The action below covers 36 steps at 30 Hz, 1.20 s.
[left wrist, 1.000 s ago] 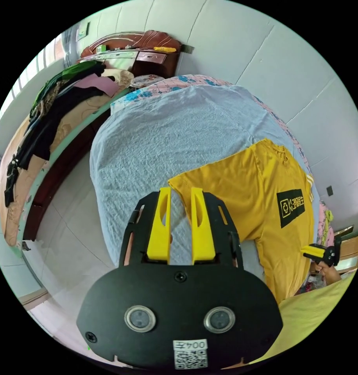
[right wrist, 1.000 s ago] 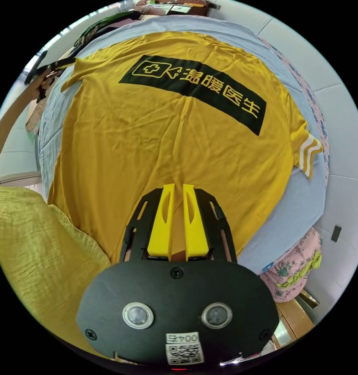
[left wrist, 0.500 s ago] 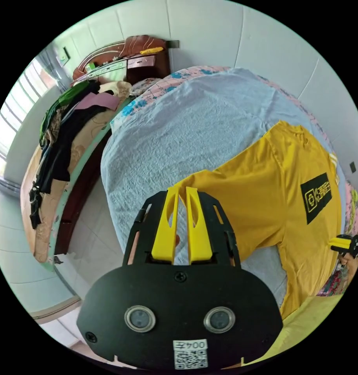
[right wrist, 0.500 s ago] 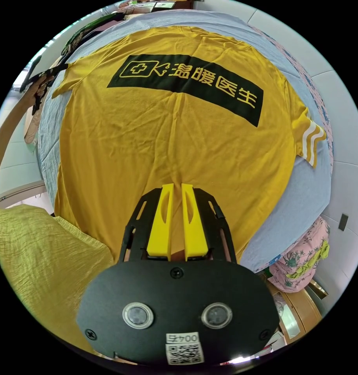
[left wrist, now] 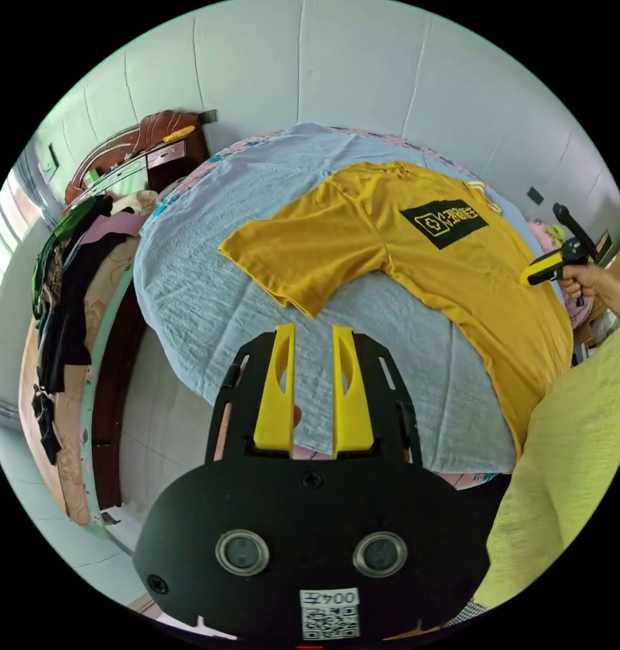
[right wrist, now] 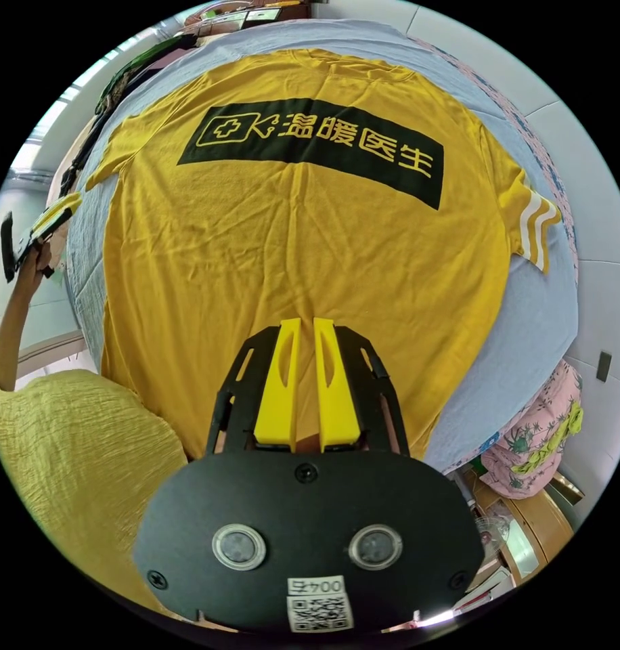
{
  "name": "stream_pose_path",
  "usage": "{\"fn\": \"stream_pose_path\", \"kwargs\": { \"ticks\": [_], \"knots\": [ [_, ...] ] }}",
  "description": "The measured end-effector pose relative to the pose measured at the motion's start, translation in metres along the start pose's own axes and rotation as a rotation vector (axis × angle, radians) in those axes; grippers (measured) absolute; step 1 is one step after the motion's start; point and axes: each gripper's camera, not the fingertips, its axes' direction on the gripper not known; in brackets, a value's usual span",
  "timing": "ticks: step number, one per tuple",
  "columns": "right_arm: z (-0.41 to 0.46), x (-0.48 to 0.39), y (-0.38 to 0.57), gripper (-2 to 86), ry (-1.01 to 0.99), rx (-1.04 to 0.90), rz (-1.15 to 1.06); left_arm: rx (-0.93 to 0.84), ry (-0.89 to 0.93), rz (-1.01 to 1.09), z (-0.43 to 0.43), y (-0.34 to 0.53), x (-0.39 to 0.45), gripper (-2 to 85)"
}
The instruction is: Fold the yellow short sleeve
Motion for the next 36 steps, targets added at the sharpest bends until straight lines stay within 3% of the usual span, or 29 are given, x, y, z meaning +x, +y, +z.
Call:
{"fn": "stream_pose_path", "kwargs": {
  "ticks": [6, 10, 13, 15, 17, 20, 23, 31, 36],
  "knots": [
    [-0.002, -0.012, -0.005, 5.1, 0.038, -0.016, -0.023, -0.094, -0.127, 0.068, 0.027, -0.027, 0.017, 6.7],
    [-0.003, -0.015, -0.002, 5.1, 0.048, -0.002, -0.016, -0.052, -0.175, 0.119, 0.023, -0.047, 0.017, 3.3],
    [-0.004, -0.015, 0.001, 5.1, 0.047, 0.012, -0.016, -0.112, -0.163, 0.034, 0.008, -0.071, -0.003, 2.2],
    [-0.004, -0.015, 0.001, 5.1, 0.045, 0.011, -0.019, -0.182, -0.037, -0.063, 0.001, -0.084, -0.026, 1.9],
    [-0.005, -0.014, 0.001, 5.1, 0.045, 0.003, -0.028, -0.293, 0.203, -0.19, 0.012, -0.089, -0.057, 1.5],
    [-0.005, -0.011, 0.002, 5.1, 0.035, 0.005, -0.028, -0.395, 0.328, -0.26, 0.046, -0.078, -0.081, 1.3],
    [-0.006, -0.008, 0.009, 5.1, 0.029, 0.032, -0.034, -0.369, 0.373, -0.301, 0.058, -0.068, -0.091, 1.0],
    [-0.006, 0.001, 0.023, 5.1, 0.013, 0.068, -0.042, -0.393, 0.233, -0.204, 0.043, -0.079, -0.077, 0.5],
    [-0.006, 0.004, 0.029, 5.2, 0.023, 0.064, -0.07, -0.254, 0.137, -0.096, 0.02, -0.116, -0.057, 0.7]
  ]
}}
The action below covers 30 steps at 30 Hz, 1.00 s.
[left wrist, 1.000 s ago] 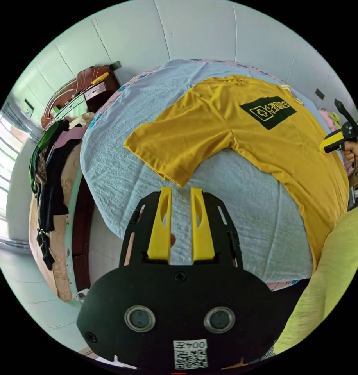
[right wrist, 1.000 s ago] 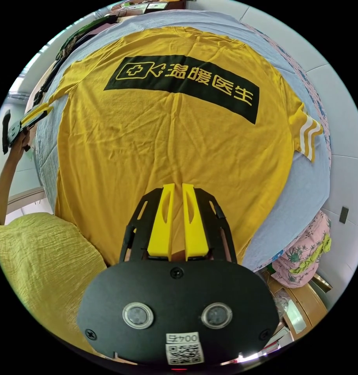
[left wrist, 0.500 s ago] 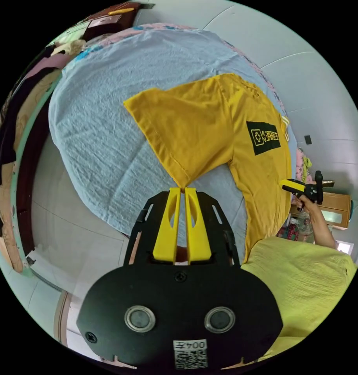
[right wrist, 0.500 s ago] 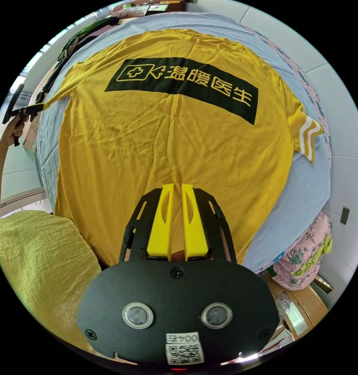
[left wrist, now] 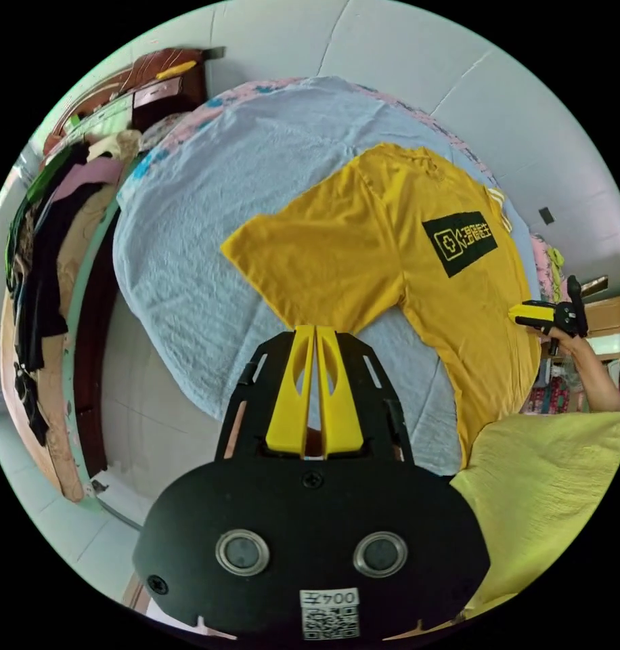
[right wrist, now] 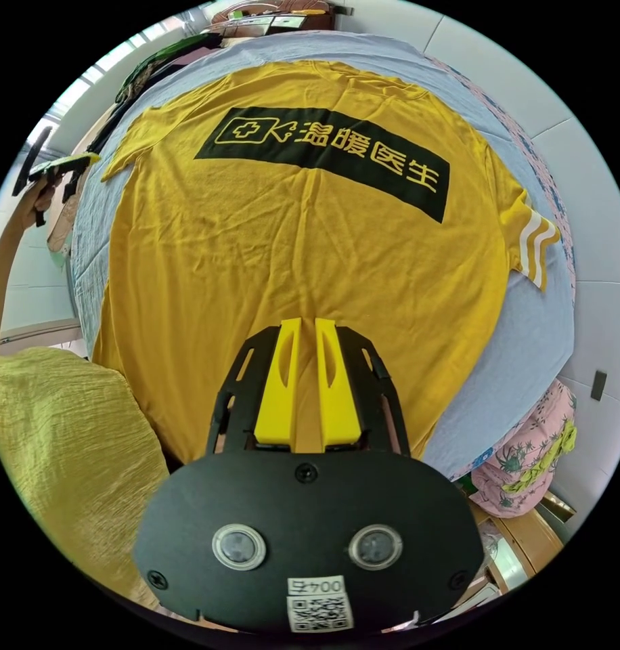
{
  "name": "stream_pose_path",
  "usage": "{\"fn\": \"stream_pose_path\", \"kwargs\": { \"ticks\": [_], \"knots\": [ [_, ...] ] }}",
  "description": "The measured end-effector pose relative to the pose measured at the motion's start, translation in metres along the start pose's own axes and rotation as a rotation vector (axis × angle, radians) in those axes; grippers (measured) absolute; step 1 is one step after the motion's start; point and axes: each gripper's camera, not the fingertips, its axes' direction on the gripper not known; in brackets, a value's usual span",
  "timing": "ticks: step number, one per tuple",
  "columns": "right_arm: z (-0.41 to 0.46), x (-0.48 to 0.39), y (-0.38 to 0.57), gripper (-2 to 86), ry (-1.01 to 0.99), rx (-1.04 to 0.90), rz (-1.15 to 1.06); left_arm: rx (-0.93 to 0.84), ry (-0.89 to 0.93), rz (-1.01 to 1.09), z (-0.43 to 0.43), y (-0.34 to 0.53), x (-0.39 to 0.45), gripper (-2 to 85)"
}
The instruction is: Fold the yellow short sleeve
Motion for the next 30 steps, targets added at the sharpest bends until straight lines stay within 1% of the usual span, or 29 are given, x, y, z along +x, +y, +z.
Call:
{"fn": "stream_pose_path", "kwargs": {
  "ticks": [2, 4, 6, 8, 9, 11, 12, 14, 15, 16, 17, 20, 22, 24, 27, 29, 30],
  "knots": [
    [0.0, 0.004, 0.003, 5.3, -0.007, -0.005, 0.002, 0.041, -0.044, 0.045, 0.001, -0.025, 0.012, 0.9],
    [0.0, 0.007, 0.006, 5.4, -0.015, -0.005, 0.002, 0.042, -0.085, 0.07, 0.01, -0.044, 0.017, 1.1],
    [0.0, 0.009, 0.009, 5.4, -0.015, 0.001, 0.007, 0.024, -0.125, 0.075, 0.022, -0.058, 0.017, 1.5],
    [0.0, 0.009, 0.016, 5.4, 0.001, 0.015, -0.001, -0.046, -0.199, 0.058, 0.038, -0.067, 0.011, 1.8],
    [0.0, 0.01, 0.018, 5.4, 0.003, 0.018, -0.001, -0.041, -0.192, 0.065, 0.038, -0.067, 0.011, 1.8],
    [0.0, 0.014, 0.024, 5.3, -0.001, 0.024, 0.002, -0.092, -0.162, -0.006, 0.03, -0.065, 0.003, 1.7],
    [-0.001, 0.016, 0.025, 5.3, -0.006, 0.026, 0.008, -0.1, -0.178, -0.007, 0.027, -0.064, 0.004, 1.7],
    [-0.001, 0.023, 0.03, 5.1, -0.014, 0.025, 0.012, 0.002, -0.217, 0.035, 0.003, -0.057, 0.019, 1.8],
    [-0.001, 0.025, 0.031, 5.1, -0.017, 0.023, 0.014, 0.023, -0.222, 0.042, -0.001, -0.057, 0.022, 1.8],
    [-0.001, 0.028, 0.033, 4.9, -0.025, 0.02, 0.018, 0.032, -0.247, 0.041, -0.003, -0.058, 0.024, 1.9],
    [-0.001, 0.032, 0.035, 4.7, -0.035, 0.015, 0.021, 0.001, -0.264, 0.026, 0.003, -0.061, 0.021, 1.9],
    [-0.001, 0.04, 0.04, 4.6, -0.047, 0.0, 0.024, -0.064, -0.231, -0.016, 0.017, -0.063, 0.012, 2.0],
    [-0.001, 0.043, 0.044, 4.7, -0.04, -0.003, 0.02, -0.059, -0.215, -0.06, 0.006, -0.06, 0.01, 1.9],
    [0.0, 0.044, 0.049, 4.7, -0.029, -0.005, 0.013, -0.003, -0.185, -0.051, -0.011, -0.052, 0.02, 1.9],
    [0.0, 0.053, 0.059, 5.1, -0.046, 0.005, 0.034, 0.083, -0.075, -0.008, -0.044, -0.036, 0.056, 1.9],
    [0.0, 0.06, 0.069, 6.2, -0.067, 0.022, 0.048, 0.126, 0.016, 0.093, -0.061, -0.022, 0.112, 1.7],
    [0.0, 0.061, 0.071, 6.6, -0.077, 0.027, 0.05, 0.134, 0.034, 0.121, -0.064, -0.017, 0.128, 1.6]
  ]
}}
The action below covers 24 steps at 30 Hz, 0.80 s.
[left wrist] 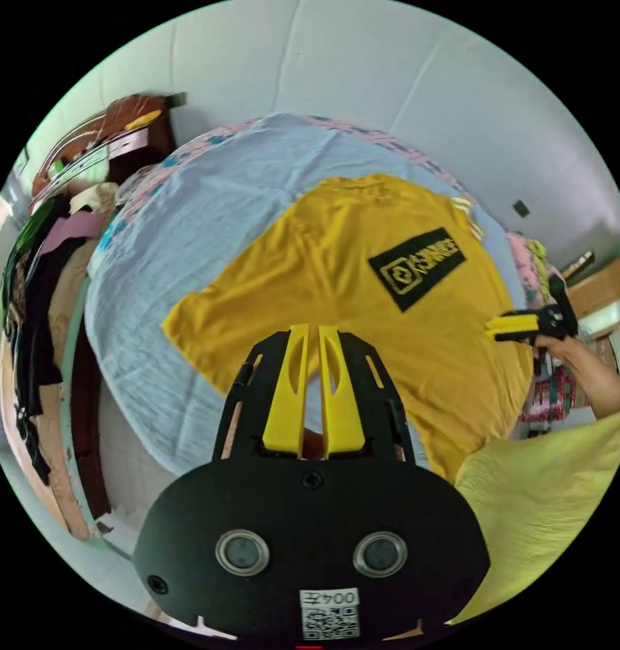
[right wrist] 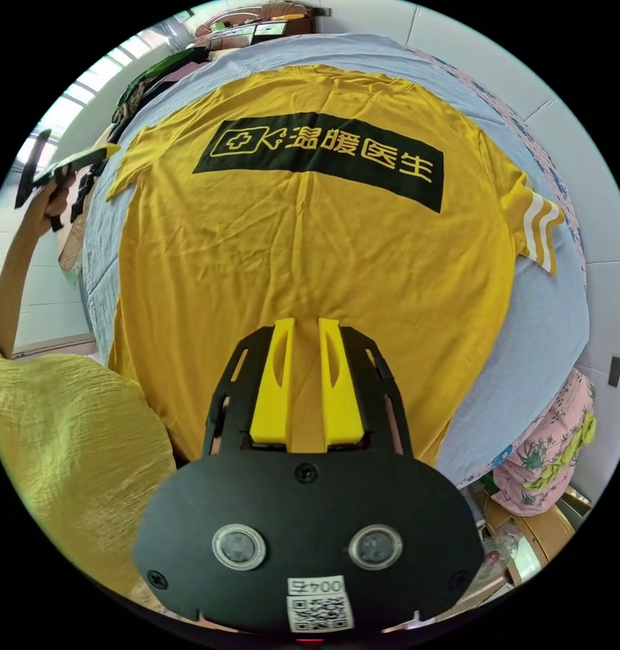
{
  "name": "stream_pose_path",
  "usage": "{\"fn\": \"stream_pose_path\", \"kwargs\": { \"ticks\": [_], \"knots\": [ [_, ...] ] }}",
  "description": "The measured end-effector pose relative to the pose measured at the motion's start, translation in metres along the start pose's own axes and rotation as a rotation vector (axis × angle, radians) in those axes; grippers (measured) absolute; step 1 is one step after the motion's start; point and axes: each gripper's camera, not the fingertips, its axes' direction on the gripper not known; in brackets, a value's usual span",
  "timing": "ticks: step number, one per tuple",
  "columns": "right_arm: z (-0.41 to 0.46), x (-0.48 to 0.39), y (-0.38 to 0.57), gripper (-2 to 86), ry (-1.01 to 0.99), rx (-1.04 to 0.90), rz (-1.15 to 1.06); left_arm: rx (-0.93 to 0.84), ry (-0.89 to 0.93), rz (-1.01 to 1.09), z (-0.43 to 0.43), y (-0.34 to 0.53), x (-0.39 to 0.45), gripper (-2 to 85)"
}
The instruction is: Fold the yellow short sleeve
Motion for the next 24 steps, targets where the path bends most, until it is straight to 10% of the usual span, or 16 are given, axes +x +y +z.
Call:
{"fn": "stream_pose_path", "kwargs": {
  "ticks": [7, 16, 24],
  "knots": [
    [-0.013, 0.027, 0.044, 7.3, -0.076, 0.094, 0.003, 0.031, 0.236, 0.155, 0.016, 0.011, 0.192, 1.0],
    [-0.075, 0.258, 0.104, 8.8, -0.229, 0.539, 0.406, -0.104, -0.007, 0.23, 0.047, -0.007, 0.313, 1.0],
    [-0.047, 0.418, 0.083, 7.9, -0.342, 0.443, 0.546, -0.144, -0.146, 0.215, 0.02, -0.032, 0.36, 1.0]
  ]
}}
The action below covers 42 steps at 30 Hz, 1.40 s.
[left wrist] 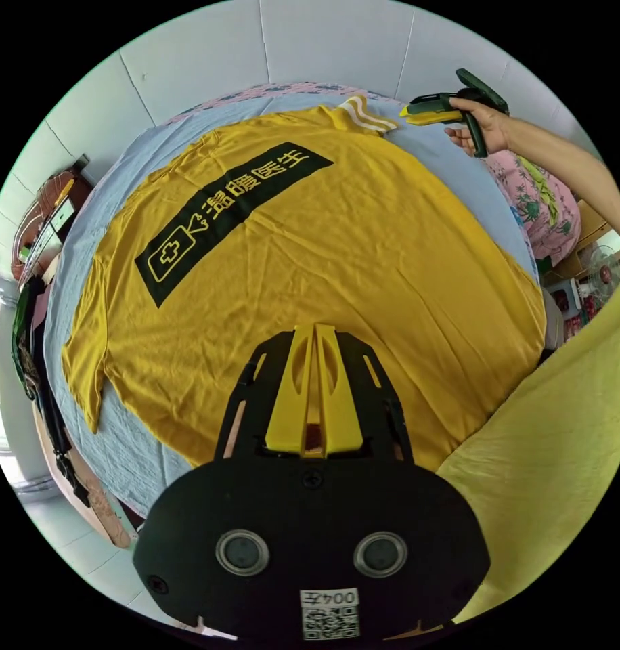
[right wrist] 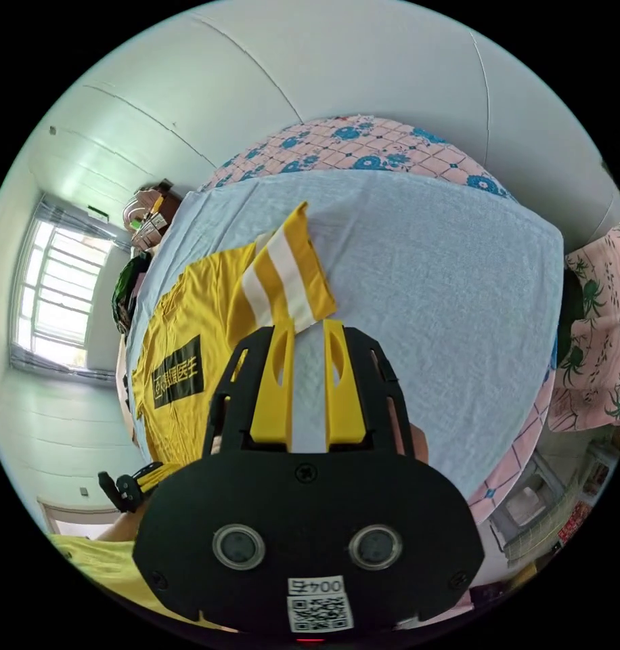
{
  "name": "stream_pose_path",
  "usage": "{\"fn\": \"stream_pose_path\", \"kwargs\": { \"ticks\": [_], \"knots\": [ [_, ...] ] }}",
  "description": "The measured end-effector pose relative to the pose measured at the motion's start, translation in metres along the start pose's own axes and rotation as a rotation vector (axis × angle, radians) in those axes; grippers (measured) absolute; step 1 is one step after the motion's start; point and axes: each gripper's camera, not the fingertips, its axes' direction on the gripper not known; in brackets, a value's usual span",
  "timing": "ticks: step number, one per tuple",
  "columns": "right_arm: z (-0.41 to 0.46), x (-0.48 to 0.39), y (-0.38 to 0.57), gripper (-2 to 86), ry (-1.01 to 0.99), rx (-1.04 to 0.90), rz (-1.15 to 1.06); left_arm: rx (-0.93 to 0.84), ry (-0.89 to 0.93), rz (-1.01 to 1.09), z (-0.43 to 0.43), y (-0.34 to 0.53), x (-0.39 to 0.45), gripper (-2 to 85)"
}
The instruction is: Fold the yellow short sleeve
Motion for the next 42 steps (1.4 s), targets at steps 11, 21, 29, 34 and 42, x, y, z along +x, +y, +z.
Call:
{"fn": "stream_pose_path", "kwargs": {
  "ticks": [11, 21, 29, 34, 42],
  "knots": [
    [0.015, 0.026, -0.017, 3.1, 0.075, -0.048, 0.014, -0.157, 0.034, -0.032, -0.038, -0.055, 0.009, 1.6],
    [-0.033, 0.034, 0.012, -0.7, 0.11, 0.031, -0.019, -0.193, 0.029, -0.015, -0.062, -0.084, 0.017, 1.9],
    [-0.037, 0.032, 0.022, 2.4, 0.218, 0.072, -0.117, -0.21, 0.02, 0.012, -0.076, -0.103, 0.023, 2.0],
    [-0.036, 0.02, -0.049, 6.0, 0.107, 0.089, -0.237, -0.219, 0.032, 0.001, -0.082, -0.112, 0.022, 2.0],
    [0.021, 0.01, -0.125, 6.9, 0.114, -0.052, -0.281, -0.231, 0.048, -0.023, -0.089, -0.123, 0.019, 2.0]
  ]
}}
